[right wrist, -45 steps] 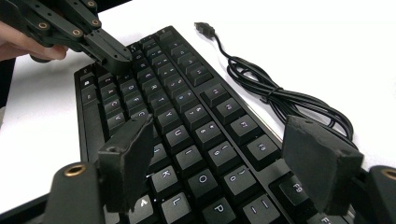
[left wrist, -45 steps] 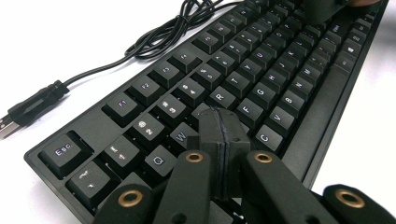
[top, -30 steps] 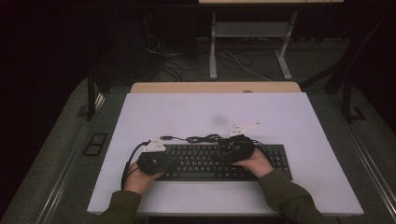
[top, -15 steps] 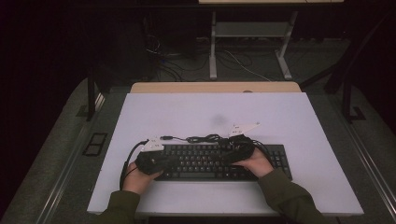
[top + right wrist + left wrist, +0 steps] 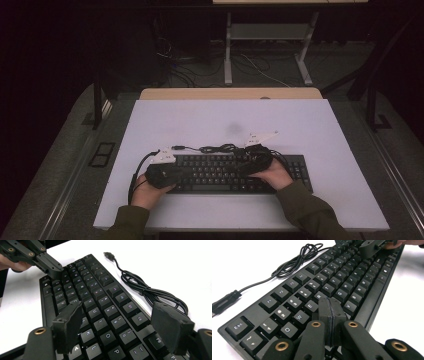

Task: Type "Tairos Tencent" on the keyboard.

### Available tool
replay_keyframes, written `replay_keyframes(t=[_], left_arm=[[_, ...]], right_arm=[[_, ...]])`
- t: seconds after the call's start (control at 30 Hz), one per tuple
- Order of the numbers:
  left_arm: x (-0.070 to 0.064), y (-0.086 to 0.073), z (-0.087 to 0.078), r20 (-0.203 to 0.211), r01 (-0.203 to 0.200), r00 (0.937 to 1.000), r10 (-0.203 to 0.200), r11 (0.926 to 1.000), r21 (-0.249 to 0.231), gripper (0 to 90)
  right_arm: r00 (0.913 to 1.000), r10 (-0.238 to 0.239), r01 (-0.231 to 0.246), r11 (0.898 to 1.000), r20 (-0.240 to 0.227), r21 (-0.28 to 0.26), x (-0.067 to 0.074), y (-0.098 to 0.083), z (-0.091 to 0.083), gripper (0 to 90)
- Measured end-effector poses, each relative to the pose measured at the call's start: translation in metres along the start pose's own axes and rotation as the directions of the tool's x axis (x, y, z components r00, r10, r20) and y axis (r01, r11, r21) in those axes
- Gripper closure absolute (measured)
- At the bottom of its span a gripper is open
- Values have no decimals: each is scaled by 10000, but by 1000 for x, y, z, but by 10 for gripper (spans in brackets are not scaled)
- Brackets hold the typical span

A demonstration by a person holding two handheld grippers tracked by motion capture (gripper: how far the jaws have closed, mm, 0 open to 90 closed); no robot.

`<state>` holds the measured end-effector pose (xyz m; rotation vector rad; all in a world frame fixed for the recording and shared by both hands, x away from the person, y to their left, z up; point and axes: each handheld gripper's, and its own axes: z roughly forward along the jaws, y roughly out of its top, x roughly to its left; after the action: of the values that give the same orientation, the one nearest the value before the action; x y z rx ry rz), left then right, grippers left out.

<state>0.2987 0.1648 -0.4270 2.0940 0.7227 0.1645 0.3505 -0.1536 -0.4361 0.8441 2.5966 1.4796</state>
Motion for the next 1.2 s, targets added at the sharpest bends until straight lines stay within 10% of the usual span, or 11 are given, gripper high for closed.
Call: replay_keyframes(t=[1.2], left_arm=[[-22, 2, 20, 1386, -769, 9880, 686, 9955, 552, 893]], right_arm=[[10000, -10, 10, 10000, 13, -6, 0, 0, 0, 251]])
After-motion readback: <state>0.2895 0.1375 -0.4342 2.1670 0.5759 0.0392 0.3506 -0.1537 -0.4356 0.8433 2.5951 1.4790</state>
